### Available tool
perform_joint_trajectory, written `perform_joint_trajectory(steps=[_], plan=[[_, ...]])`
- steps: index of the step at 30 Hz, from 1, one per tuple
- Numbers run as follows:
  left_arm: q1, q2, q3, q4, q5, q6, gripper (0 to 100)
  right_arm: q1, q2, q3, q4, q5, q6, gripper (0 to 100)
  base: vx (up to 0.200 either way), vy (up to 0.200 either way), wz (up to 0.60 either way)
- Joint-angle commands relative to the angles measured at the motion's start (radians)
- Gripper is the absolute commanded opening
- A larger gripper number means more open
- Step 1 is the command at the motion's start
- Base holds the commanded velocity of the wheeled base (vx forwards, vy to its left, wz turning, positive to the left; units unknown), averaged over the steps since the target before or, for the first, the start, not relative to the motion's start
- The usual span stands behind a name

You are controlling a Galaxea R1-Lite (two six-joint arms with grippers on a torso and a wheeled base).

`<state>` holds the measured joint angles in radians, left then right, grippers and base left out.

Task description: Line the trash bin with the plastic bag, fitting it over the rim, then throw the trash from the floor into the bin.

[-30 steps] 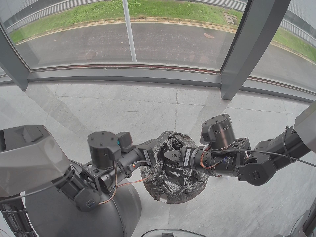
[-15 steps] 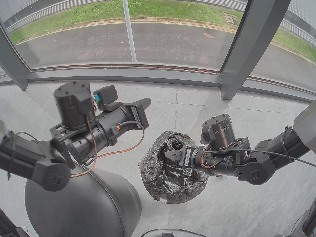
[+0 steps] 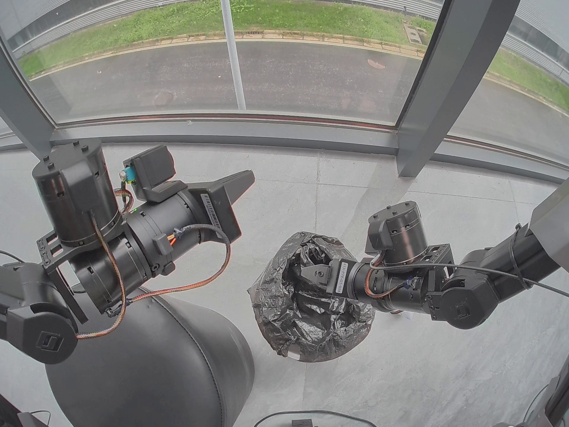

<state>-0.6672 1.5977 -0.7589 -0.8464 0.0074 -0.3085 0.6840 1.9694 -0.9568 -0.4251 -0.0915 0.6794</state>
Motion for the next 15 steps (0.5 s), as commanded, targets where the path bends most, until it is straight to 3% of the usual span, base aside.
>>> perform_joint_trajectory(steps=[1,15], plan=[[0.0,-0.038,0.012,-0.002,0.0,-0.001,0,-0.003,-0.001,0.0,0.0,0.001,0.0,100,0.0,0.0,0.0],[0.009,-0.042,0.082,-0.003,0.0,-0.007,0,-0.003,-0.001,0.0,0.0,-0.001,0.002,100,0.0,0.0,0.0]])
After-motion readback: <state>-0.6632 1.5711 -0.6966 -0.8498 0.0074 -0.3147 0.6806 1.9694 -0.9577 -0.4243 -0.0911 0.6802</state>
